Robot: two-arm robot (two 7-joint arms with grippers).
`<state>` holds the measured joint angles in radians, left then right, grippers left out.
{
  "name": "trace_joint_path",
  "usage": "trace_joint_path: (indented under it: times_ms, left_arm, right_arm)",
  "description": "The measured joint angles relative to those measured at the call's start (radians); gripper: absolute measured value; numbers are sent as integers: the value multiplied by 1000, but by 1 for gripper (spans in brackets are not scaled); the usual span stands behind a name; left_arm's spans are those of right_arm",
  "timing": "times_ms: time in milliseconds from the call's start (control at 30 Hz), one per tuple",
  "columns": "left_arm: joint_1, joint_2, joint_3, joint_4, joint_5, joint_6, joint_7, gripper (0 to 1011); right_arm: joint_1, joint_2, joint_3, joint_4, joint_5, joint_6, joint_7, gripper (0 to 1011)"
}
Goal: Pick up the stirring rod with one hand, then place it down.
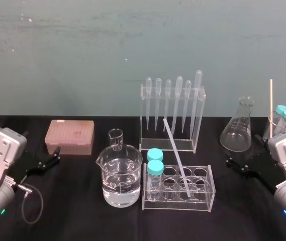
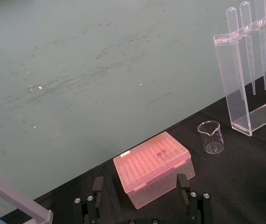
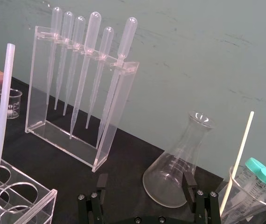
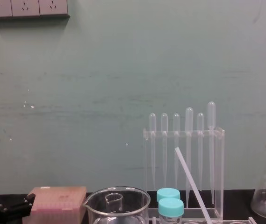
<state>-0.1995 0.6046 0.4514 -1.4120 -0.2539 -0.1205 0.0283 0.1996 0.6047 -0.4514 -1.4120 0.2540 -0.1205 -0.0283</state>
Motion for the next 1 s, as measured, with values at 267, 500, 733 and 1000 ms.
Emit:
trace_joint_path:
  times_ms: [267, 500, 733, 1000]
  left_arm:
    - [0, 0, 0, 0, 0, 0, 0, 1000]
    - [0, 0, 0, 0, 0, 0, 0, 1000]
    - [0, 0, 0, 0, 0, 0, 0, 1000]
    - [0, 0, 0, 0, 0, 0, 0, 1000]
  right_arm:
    - [0, 0, 0, 0, 0, 0, 0, 1003]
    - [0, 0, 0, 0, 0, 0, 0, 1003]
    - [0, 0, 0, 0, 0, 0, 0, 1003]
    - [0, 0, 0, 0, 0, 0, 0, 1003]
